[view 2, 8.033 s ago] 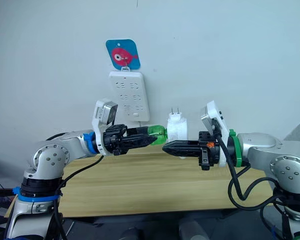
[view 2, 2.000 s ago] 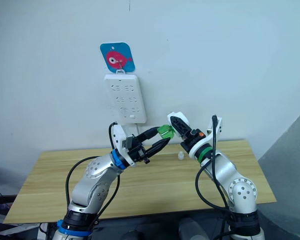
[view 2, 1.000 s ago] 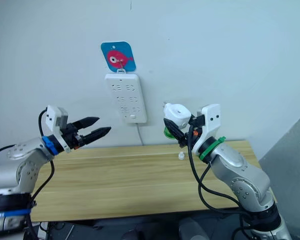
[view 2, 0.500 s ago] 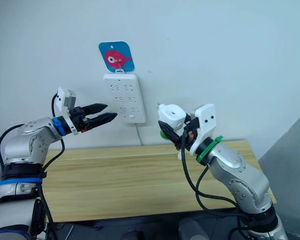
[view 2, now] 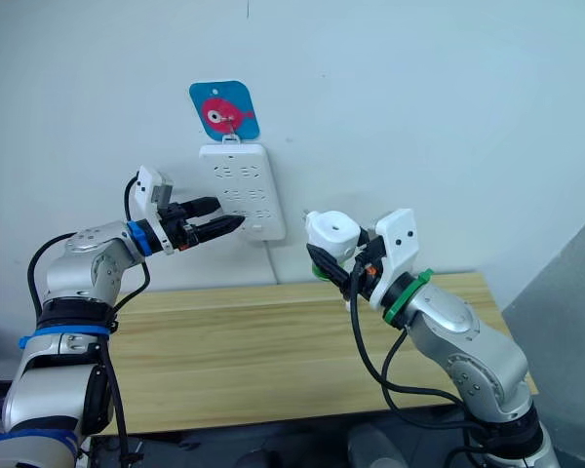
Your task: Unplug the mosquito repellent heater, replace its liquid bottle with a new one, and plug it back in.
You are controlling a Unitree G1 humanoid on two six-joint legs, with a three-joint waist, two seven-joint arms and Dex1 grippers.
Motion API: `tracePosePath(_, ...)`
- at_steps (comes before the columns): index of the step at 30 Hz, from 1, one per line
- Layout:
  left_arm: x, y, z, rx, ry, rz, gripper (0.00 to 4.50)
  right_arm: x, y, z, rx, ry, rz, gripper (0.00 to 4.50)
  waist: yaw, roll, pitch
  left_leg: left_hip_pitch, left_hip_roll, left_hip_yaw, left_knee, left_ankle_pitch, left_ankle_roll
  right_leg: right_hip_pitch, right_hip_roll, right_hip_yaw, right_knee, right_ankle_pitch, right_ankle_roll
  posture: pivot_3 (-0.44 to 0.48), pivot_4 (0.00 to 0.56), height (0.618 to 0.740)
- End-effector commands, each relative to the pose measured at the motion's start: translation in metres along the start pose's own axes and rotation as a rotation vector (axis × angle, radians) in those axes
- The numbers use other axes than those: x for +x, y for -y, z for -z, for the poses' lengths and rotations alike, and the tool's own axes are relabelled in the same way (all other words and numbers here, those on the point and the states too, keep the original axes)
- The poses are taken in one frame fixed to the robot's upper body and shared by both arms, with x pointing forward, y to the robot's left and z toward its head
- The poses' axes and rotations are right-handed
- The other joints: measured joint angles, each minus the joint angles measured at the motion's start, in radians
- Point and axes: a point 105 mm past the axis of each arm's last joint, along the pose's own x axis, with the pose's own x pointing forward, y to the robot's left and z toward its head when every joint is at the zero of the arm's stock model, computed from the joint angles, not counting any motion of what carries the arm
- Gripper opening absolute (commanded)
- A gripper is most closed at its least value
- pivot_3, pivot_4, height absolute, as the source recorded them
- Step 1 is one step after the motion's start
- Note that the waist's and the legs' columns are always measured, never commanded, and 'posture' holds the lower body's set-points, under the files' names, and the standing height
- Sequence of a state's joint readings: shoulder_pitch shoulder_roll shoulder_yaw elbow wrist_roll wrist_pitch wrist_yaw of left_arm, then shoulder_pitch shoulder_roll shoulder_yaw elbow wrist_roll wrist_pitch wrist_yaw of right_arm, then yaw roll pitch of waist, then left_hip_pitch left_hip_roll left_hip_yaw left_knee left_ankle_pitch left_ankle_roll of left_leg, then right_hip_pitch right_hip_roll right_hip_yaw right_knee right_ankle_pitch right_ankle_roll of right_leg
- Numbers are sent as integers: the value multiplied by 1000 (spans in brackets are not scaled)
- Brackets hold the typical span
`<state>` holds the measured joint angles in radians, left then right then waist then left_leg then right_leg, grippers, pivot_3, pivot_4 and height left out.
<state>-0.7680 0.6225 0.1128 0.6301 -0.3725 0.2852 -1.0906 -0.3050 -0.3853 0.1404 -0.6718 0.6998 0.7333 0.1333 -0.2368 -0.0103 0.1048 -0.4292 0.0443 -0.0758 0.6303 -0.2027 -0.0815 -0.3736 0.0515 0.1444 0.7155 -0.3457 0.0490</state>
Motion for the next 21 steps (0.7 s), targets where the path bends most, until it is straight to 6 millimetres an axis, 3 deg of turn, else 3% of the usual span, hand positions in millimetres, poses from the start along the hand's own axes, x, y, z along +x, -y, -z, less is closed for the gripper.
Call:
tracePosePath(1, 4, 3, -15, 48, 25, 40, 3884, -4, -10, -15, -40, 50, -41, 3088, -4, 0, 0, 0, 0, 0, 0, 0, 0, 0, 0, 0, 0, 0, 0, -261, 73, 740)
tracePosePath(13, 11, 12, -23, 42, 35, 118, 3884, -5, -22, -6, -27, -6, -127, 3088, -16, 0, 0, 0, 0, -1, 0, 0, 0, 0, 0, -1, 0, 0, 0, -268, 70, 740)
tracePosePath(16, 12, 10, -25, 33, 48, 103, 3354, 1, -22, -2, -41, -43, -130, 3087, -17, 0, 0, 0, 0, -1, 0, 0, 0, 0, 0, -1, 0, 0, 0, -265, 71, 740)
tracePosePath(21, 12, 12, -26, 31, 49, 109, 1884, 19, -22, 2, -55, -87, -119, 3087, -18, 0, 0, 0, 0, -2, 0, 0, 0, 0, 0, -1, 0, 0, 0, -262, 72, 740)
